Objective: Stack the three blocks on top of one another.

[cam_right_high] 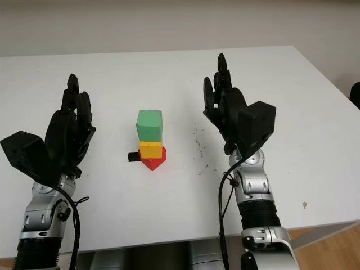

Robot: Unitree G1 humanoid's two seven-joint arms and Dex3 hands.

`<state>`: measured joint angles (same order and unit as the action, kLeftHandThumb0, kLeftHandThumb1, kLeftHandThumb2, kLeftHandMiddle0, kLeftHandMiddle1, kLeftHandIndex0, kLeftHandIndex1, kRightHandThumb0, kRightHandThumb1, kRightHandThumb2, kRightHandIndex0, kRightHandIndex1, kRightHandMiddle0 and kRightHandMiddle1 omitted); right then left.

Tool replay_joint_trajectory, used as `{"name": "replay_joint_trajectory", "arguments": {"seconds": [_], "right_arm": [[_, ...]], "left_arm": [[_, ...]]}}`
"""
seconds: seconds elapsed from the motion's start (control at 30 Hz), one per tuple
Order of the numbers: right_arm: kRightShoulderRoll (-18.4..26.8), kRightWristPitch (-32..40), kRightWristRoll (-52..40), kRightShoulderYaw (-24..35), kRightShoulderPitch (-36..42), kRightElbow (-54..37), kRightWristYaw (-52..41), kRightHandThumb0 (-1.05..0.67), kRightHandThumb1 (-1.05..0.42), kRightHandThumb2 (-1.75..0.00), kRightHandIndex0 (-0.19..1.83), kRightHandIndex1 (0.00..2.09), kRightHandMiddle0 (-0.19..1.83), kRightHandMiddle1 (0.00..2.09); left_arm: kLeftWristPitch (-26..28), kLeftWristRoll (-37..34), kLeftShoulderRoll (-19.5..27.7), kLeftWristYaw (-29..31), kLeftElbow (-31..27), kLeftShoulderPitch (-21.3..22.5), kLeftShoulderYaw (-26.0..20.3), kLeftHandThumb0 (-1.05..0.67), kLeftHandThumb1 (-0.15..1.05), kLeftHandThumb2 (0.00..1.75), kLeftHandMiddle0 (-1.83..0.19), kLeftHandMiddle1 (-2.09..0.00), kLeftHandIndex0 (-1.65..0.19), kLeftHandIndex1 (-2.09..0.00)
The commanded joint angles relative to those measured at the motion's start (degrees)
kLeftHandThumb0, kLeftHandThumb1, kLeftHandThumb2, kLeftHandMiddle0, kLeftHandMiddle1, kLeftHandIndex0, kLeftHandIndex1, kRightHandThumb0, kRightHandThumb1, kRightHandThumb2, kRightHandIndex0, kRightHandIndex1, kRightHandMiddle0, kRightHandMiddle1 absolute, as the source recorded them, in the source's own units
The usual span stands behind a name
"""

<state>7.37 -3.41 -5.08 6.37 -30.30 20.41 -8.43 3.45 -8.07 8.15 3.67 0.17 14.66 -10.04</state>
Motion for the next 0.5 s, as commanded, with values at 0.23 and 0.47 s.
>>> {"name": "replay_joint_trajectory", "arguments": {"seconds": [0.23, 0.47], "right_arm": [[0.1, 0.1, -0.2, -0.1, 0.6, -1.3, 0.0, -0.75, -1.05, -0.66, -0.18, 0.05, -0.17, 0.05], [-0.1, 0.6, -0.3, -0.1, 0.7, -1.8, 0.4, -0.75, -1.05, -0.66, -0.18, 0.05, -0.16, 0.05]], "left_arm": [[0.0, -0.3, 0.0, 0.1, -1.3, -1.0, 0.0, -0.78, 1.05, 0.67, 0.19, 0.00, 0.19, 0.00], [0.0, -0.1, 0.1, 0.1, -1.3, -1.0, -0.1, -0.78, 1.05, 0.67, 0.19, 0.00, 0.19, -0.01]]}}
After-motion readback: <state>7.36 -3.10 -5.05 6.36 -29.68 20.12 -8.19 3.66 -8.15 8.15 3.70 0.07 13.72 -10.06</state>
